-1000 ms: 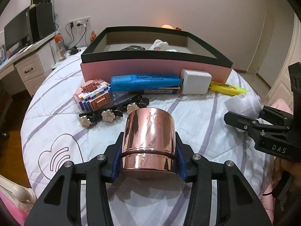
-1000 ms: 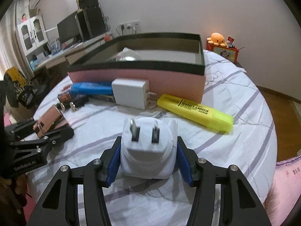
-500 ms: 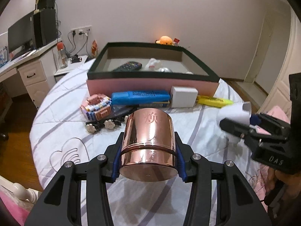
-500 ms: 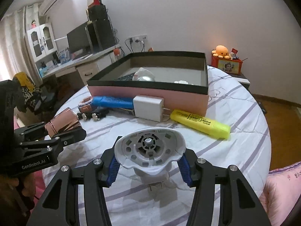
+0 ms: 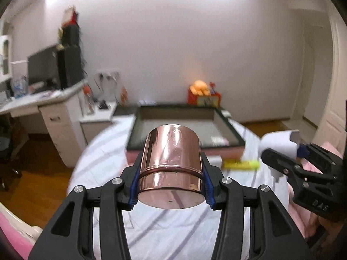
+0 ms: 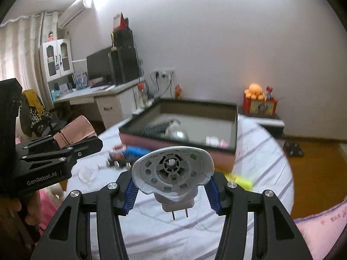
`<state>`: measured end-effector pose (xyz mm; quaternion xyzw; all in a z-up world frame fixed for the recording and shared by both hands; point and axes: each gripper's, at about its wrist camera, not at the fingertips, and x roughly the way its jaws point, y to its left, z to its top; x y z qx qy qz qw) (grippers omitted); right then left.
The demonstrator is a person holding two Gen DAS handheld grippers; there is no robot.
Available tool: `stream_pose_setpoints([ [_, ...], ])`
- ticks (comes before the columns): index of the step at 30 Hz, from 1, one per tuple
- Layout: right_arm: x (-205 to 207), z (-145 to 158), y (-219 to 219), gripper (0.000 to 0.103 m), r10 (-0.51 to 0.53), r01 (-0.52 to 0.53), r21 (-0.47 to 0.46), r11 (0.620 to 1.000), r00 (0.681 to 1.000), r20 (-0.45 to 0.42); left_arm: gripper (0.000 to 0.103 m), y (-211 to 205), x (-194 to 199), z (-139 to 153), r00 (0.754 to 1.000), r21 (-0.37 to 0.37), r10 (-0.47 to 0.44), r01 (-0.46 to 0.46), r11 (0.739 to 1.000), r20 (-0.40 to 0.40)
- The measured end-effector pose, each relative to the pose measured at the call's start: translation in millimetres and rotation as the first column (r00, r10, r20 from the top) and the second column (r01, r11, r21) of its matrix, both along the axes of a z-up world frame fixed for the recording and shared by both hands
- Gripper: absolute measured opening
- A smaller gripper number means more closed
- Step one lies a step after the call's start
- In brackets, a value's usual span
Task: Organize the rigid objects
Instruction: 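Lift the copper cup and plug adapter and carry both over the pink box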
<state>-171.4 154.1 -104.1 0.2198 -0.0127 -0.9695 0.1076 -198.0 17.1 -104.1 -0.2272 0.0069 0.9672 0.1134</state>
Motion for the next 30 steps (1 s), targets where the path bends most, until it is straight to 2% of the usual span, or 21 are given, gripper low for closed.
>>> stream_pose_setpoints([
  [9, 25.3, 47.1, -11.4, 0.055, 0.000, 0.006, 0.032, 0.999, 0.986, -0.168, 0.047, -16.2, 21.2, 43.5, 0.989, 0.016, 0.092, -0.090, 0.996, -0.120],
  [12, 26.3, 54.2, -14.8, 0.055, 0.010, -0.004, 0.031, 0.999, 0.984, -0.180, 0.047, -20.5, 22.7, 51.6, 0.985, 0.020, 0.103, -0.102, 0.995, -0.138],
  [16, 25.7, 61.3, -17.3, 0.055, 0.018, -0.012, 0.034, 0.999, 0.980, -0.199, 0.047, -17.4, 20.2, 59.9, 0.981, -0.017, 0.113, -0.117, 0.993, -0.160],
  [28, -4.5, 68.5, -13.0, 0.055, 0.032, -0.027, 0.029, 0.999, 0.983, -0.181, 0.047, -1.7, -8.5, 78.8, 0.976, -0.038, 0.081, -0.091, 0.995, -0.202],
  [30, -7.9, 71.2, -11.3, 0.055, 0.019, -0.014, 0.027, 1.000, 0.978, -0.207, 0.047, 0.2, -15.5, 81.7, 0.975, -0.033, 0.069, -0.077, 0.996, -0.210],
])
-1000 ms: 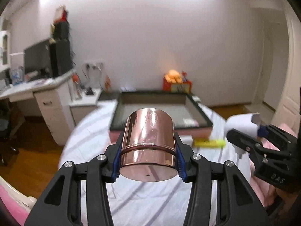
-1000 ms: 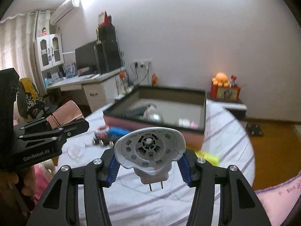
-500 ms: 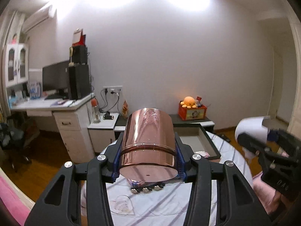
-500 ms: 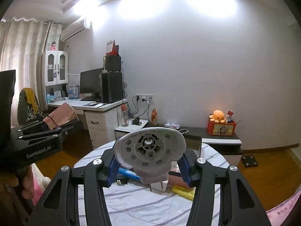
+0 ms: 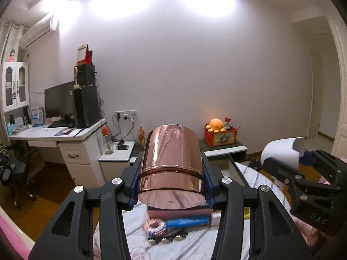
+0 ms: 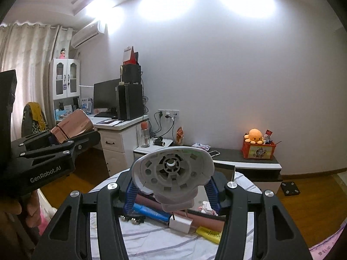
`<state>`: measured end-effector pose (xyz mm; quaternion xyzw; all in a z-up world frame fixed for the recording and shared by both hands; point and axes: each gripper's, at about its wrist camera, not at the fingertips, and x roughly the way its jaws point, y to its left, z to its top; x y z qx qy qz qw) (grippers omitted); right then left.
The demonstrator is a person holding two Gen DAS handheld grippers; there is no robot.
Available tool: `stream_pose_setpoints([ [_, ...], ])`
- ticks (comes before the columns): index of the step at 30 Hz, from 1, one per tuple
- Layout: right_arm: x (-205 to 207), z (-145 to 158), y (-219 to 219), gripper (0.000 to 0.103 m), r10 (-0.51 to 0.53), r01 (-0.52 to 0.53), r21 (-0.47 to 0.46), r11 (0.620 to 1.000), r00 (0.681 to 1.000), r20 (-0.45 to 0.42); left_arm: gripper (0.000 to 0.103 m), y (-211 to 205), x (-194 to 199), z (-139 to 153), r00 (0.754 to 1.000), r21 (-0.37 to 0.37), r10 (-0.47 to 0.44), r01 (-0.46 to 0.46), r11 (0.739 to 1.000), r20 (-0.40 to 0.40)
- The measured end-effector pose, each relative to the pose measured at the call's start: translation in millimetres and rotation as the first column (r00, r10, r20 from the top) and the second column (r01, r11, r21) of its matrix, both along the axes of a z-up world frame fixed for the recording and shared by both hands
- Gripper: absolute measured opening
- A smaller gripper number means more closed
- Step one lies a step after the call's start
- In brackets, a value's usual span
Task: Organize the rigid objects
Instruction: 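Lift the copper cup and plug adapter and carry both over the pink box, then lower the cup and plug adapter into the pink box and open both tools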
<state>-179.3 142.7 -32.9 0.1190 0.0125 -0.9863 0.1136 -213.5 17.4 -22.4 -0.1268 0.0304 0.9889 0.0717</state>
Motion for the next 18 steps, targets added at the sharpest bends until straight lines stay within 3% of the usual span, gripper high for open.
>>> stream_pose_setpoints([
  [9, -43.6, -7.0, 3.7, 0.055, 0.007, -0.007, -0.004, 1.000, 0.999, 0.032, 0.047, 18.7, -49.7, -9.7, 0.999, -0.044, -0.024, 0.025, 0.999, 0.039],
  [18, -104.9, -32.5, 15.3, 0.055, -0.002, 0.004, -0.014, 1.000, 0.994, 0.111, 0.047, 41.0, -114.7, -44.6, 0.989, -0.083, -0.044, 0.056, 0.995, 0.139],
])
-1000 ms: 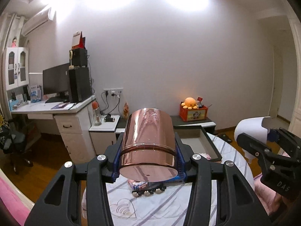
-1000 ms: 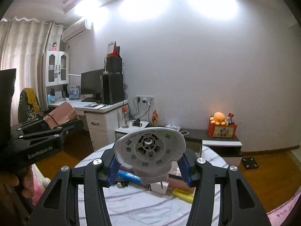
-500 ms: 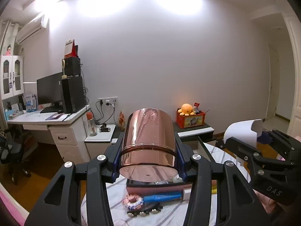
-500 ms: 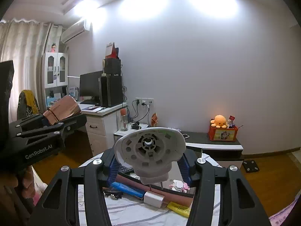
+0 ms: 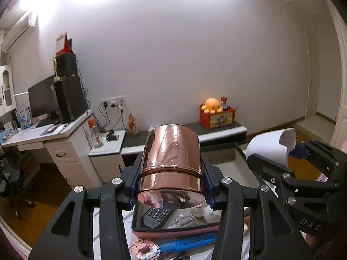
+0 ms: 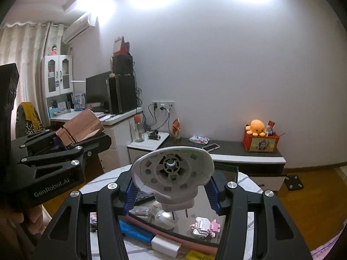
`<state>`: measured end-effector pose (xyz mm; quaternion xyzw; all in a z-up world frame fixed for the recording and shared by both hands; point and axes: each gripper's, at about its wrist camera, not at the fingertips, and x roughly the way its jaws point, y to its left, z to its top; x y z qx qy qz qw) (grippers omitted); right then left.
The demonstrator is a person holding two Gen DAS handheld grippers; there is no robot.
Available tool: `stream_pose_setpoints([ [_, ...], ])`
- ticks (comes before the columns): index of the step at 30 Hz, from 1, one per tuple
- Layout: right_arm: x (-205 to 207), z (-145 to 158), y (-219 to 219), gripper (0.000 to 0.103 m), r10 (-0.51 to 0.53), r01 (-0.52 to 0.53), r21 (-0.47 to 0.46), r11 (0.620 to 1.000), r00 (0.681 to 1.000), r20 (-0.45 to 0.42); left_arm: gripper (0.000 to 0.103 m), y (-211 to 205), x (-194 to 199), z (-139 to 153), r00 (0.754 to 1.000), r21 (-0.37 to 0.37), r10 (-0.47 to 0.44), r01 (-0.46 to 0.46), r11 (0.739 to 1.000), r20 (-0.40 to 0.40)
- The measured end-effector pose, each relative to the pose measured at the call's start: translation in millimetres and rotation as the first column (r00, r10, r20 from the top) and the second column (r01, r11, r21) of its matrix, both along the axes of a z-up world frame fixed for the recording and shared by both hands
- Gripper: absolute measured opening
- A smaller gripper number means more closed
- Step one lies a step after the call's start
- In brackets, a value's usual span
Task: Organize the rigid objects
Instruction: 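Lower the cup and plug adapter into the pink box and open both tools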
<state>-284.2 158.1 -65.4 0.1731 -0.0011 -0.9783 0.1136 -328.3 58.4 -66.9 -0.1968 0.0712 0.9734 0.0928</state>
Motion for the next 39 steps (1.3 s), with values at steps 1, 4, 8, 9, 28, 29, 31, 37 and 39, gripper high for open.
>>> stream_pose_setpoints([
  [1, -6.9, -4.1, 1.3, 0.055, -0.003, 0.003, 0.001, 1.000, 1.000, 0.012, 0.047, 0.9, -6.6, -4.4, 1.000, -0.001, -0.003, 0.003, 1.000, 0.012],
  [4, -25.2, -16.8, 4.8, 0.055, -0.010, 0.009, 0.008, 1.000, 0.999, 0.051, 0.047, 6.8, -27.4, -21.2, 0.998, -0.014, -0.007, 0.007, 1.000, 0.056],
  [8, -49.1, -37.2, 11.2, 0.055, -0.022, 0.020, 0.018, 1.000, 0.992, 0.122, 0.047, 13.8, -52.2, -48.2, 0.991, -0.025, -0.014, 0.017, 1.000, 0.131],
  [9, -54.6, -43.4, 13.3, 0.055, -0.026, 0.024, 0.017, 1.000, 0.990, 0.141, 0.047, 15.5, -58.0, -55.3, 0.989, -0.030, -0.015, 0.020, 0.999, 0.147],
  [28, -95.1, -89.6, 19.5, 0.055, -0.056, 0.053, 0.019, 0.998, 0.954, 0.293, 0.065, 12.4, -88.2, -102.7, 0.969, -0.049, 0.034, -0.023, 0.999, 0.246],
  [29, -94.8, -89.9, 20.6, 0.055, -0.055, 0.053, 0.014, 0.998, 0.954, 0.295, 0.074, 10.1, -87.4, -102.8, 0.969, -0.053, 0.049, -0.037, 0.998, 0.243],
  [31, -92.4, -89.2, 23.1, 0.055, -0.062, 0.064, 0.005, 0.998, 0.955, 0.291, 0.079, 4.4, -83.3, -101.5, 0.969, -0.052, 0.071, -0.060, 0.997, 0.236],
  [37, -78.0, -75.9, 27.3, 0.085, -0.052, 0.067, -0.052, 0.996, 0.969, 0.241, 0.099, -14.0, -63.8, -88.5, 0.968, -0.025, 0.120, -0.117, 0.993, 0.221],
  [39, -70.6, -69.6, 24.4, 0.085, -0.054, 0.067, -0.050, 0.997, 0.972, 0.227, 0.100, -21.3, -48.5, -78.9, 0.975, -0.012, 0.131, -0.131, 0.991, 0.182],
])
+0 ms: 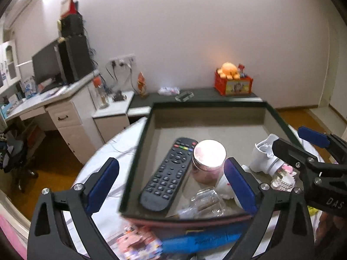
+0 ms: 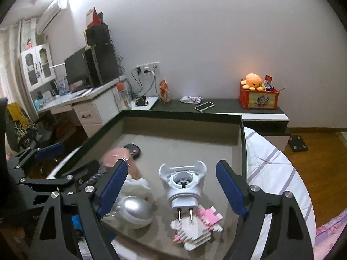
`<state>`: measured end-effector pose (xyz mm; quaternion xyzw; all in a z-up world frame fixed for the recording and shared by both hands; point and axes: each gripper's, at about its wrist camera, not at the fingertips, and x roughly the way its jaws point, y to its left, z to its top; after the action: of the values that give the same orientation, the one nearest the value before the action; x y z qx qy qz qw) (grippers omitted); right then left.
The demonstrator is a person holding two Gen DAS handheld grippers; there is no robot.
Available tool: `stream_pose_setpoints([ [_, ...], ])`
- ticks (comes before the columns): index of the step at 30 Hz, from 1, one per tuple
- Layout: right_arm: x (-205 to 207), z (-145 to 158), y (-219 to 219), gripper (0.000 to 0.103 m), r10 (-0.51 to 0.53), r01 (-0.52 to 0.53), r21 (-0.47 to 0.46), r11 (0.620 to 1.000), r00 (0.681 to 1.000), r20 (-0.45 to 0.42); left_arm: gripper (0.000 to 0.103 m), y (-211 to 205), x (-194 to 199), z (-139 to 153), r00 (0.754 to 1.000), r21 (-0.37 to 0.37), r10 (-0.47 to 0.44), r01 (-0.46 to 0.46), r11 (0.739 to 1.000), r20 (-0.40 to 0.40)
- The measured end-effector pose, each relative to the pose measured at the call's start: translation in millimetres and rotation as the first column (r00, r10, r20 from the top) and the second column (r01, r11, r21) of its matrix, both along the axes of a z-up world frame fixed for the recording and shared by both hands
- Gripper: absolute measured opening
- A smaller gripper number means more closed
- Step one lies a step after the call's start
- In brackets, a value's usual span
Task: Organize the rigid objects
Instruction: 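Lower the cup and plug adapter into the pink box and open both tools, then withdraw both tools from the box back toward the remaining table items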
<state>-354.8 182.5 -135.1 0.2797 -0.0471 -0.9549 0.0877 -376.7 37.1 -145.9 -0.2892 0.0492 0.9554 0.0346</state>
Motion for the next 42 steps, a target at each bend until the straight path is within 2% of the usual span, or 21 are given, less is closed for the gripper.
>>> stream_pose_setpoints([
  [4, 28.9, 18.5, -6.1, 0.085, -0.006, 0.007, 0.009, 1.000, 0.998, -0.066, 0.103, -14.0, 30.1, 18.7, 0.998, 0.015, 0.005, -0.004, 1.000, -0.064],
  [6, 43.5, 26.4, -8.9, 0.089, -0.013, 0.015, 0.017, 1.000, 0.995, -0.096, 0.103, -21.3, 47.1, 27.2, 0.996, 0.017, 0.010, -0.008, 1.000, -0.088],
  [7, 53.9, 31.0, -10.9, 0.099, -0.021, 0.024, 0.026, 0.999, 0.994, -0.109, 0.103, -23.9, 54.1, 31.3, 0.995, 0.020, 0.013, -0.011, 1.000, -0.101],
  [8, 60.5, 33.9, -12.2, 0.103, -0.027, 0.031, 0.031, 0.999, 0.992, -0.122, 0.103, -27.8, 63.8, 35.9, 0.991, 0.028, 0.024, -0.020, 0.999, -0.128],
  [12, 96.5, 45.3, -20.2, 0.103, -0.015, 0.023, 0.045, 0.999, 0.987, -0.160, 0.103, -41.6, 100.8, 51.6, 0.978, 0.064, 0.046, -0.034, 0.997, -0.205],
  [18, 148.4, 58.7, -31.7, 0.103, -0.021, 0.046, 0.098, 0.994, 0.972, -0.235, 0.103, -56.0, 155.8, 69.2, 0.962, 0.083, 0.035, -0.013, 0.996, -0.270],
  [23, 183.0, 65.1, -39.3, 0.103, -0.016, 0.049, 0.116, 0.992, 0.964, -0.265, 0.103, -57.7, 188.3, 76.6, 0.960, 0.053, 0.025, -0.011, 0.999, -0.280],
  [29, 216.1, 69.1, -41.2, 0.103, -0.016, 0.050, 0.121, 0.991, 0.964, -0.265, 0.103, -63.6, 213.2, 76.2, 0.967, 0.067, -0.016, 0.034, 0.997, -0.253],
  [42, 241.2, 71.5, -30.9, 0.103, -0.053, 0.089, 0.129, 0.988, 0.964, -0.260, 0.103, -60.7, 225.7, 68.8, 0.977, 0.031, -0.047, 0.055, 0.998, -0.209],
])
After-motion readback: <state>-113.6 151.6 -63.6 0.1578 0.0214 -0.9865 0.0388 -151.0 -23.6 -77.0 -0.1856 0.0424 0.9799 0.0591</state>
